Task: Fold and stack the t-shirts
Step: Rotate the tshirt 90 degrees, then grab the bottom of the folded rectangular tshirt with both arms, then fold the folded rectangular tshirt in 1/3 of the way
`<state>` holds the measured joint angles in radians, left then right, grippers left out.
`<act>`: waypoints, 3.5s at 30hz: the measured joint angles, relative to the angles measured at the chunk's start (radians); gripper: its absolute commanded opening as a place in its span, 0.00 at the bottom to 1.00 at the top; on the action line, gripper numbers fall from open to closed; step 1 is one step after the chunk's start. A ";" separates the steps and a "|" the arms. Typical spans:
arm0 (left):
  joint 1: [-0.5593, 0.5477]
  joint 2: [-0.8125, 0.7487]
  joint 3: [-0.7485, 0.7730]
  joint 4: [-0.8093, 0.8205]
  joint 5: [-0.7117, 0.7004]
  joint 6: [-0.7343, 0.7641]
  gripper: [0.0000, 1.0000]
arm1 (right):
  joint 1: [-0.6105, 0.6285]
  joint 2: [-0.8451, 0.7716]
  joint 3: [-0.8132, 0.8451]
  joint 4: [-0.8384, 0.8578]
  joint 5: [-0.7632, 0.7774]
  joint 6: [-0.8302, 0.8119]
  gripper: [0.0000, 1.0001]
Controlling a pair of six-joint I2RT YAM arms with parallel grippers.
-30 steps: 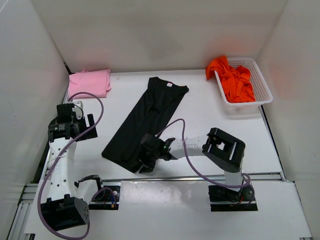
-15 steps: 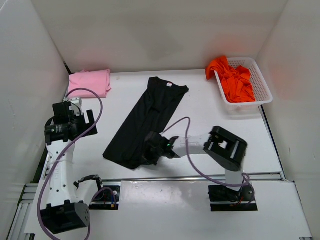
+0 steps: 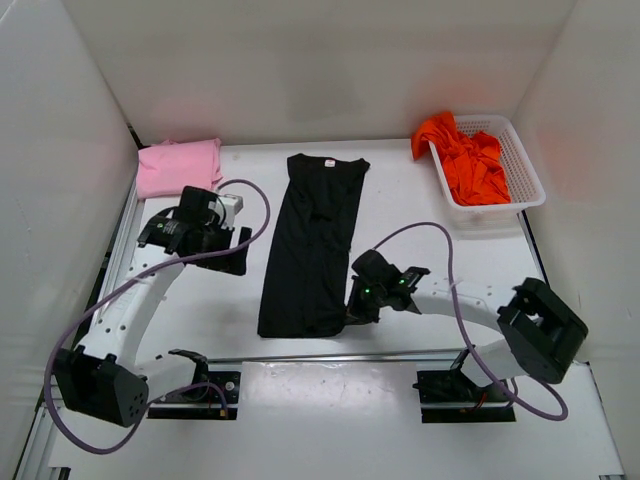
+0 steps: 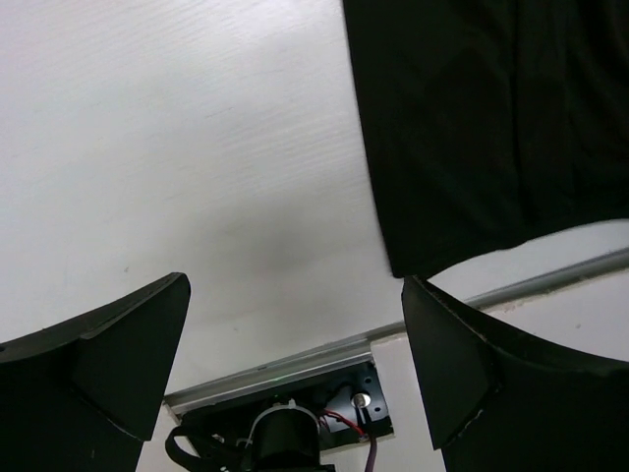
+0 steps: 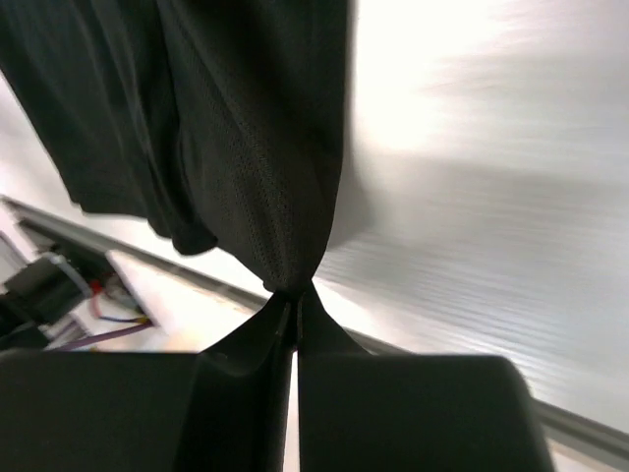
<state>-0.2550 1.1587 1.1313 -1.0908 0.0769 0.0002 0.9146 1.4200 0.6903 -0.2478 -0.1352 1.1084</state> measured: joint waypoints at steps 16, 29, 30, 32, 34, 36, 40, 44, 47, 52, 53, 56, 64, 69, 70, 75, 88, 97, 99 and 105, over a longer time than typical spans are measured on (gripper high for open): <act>-0.365 -0.245 -0.026 0.225 0.090 0.000 0.97 | -0.098 -0.220 -0.091 -0.095 -0.089 -0.241 0.54; -0.369 0.068 -0.496 0.396 0.256 -0.001 0.88 | -0.072 -0.222 -0.132 -0.060 -0.072 -0.248 0.52; -0.369 0.068 -0.497 0.409 0.256 -0.001 0.88 | -0.072 -0.214 -0.132 -0.060 -0.072 -0.248 0.52; -0.369 0.072 -0.499 0.446 0.272 0.000 0.87 | -0.072 -0.199 -0.133 -0.059 -0.069 -0.246 0.51; -0.369 0.084 -0.509 0.477 0.290 0.000 0.87 | -0.072 -0.185 -0.138 -0.052 -0.069 -0.244 0.51; -0.369 0.098 -0.524 0.497 0.304 -0.001 0.87 | -0.072 -0.174 -0.153 -0.037 -0.069 -0.244 0.50; -0.369 0.118 -0.535 0.530 0.325 -0.005 0.80 | -0.074 -0.161 -0.182 -0.019 -0.075 -0.238 0.47; -0.369 0.144 -0.536 0.565 0.348 -0.009 0.72 | -0.076 -0.152 -0.183 0.011 -0.076 -0.232 0.47; -0.369 0.166 -0.535 0.587 0.370 -0.011 0.62 | -0.076 -0.150 -0.185 0.026 -0.077 -0.229 0.47; -0.367 0.201 -0.534 0.606 0.383 -0.015 0.28 | -0.082 -0.134 -0.190 0.050 -0.085 -0.230 0.17; -0.368 0.206 -0.534 0.603 0.380 -0.018 0.23 | -0.083 -0.124 -0.190 0.053 -0.089 -0.235 0.11; -0.369 0.217 -0.533 0.596 0.379 -0.017 0.11 | -0.084 -0.103 -0.190 0.061 -0.105 -0.243 0.00; -0.365 0.215 -0.451 0.504 0.378 -0.014 0.11 | -0.116 -0.127 -0.067 -0.039 -0.122 -0.311 0.00; -0.309 0.219 -0.255 0.418 0.377 -0.010 0.11 | -0.203 -0.106 0.194 -0.164 -0.146 -0.403 0.00; -0.290 0.224 -0.222 0.410 0.377 -0.010 0.11 | -0.226 -0.089 0.240 -0.180 -0.154 -0.420 0.00; -0.184 0.325 -0.060 0.378 0.362 -0.008 0.11 | -0.359 0.063 0.433 -0.248 -0.213 -0.507 0.00; -0.114 0.698 0.293 0.356 0.260 -0.008 0.11 | -0.547 0.523 0.826 -0.348 -0.364 -0.623 0.00; -0.008 0.871 0.430 0.353 0.275 -0.008 0.11 | -0.580 0.717 1.006 -0.346 -0.442 -0.624 0.00; 0.018 0.922 0.477 0.354 0.297 -0.008 0.19 | -0.594 0.767 1.029 -0.349 -0.457 -0.616 0.00; 0.034 1.038 0.607 0.351 0.363 -0.008 0.18 | -0.634 0.848 1.066 -0.349 -0.467 -0.591 0.00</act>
<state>-0.2211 2.1963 1.7386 -0.7399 0.4400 -0.0082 0.2810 2.2677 1.7565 -0.5968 -0.6025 0.5175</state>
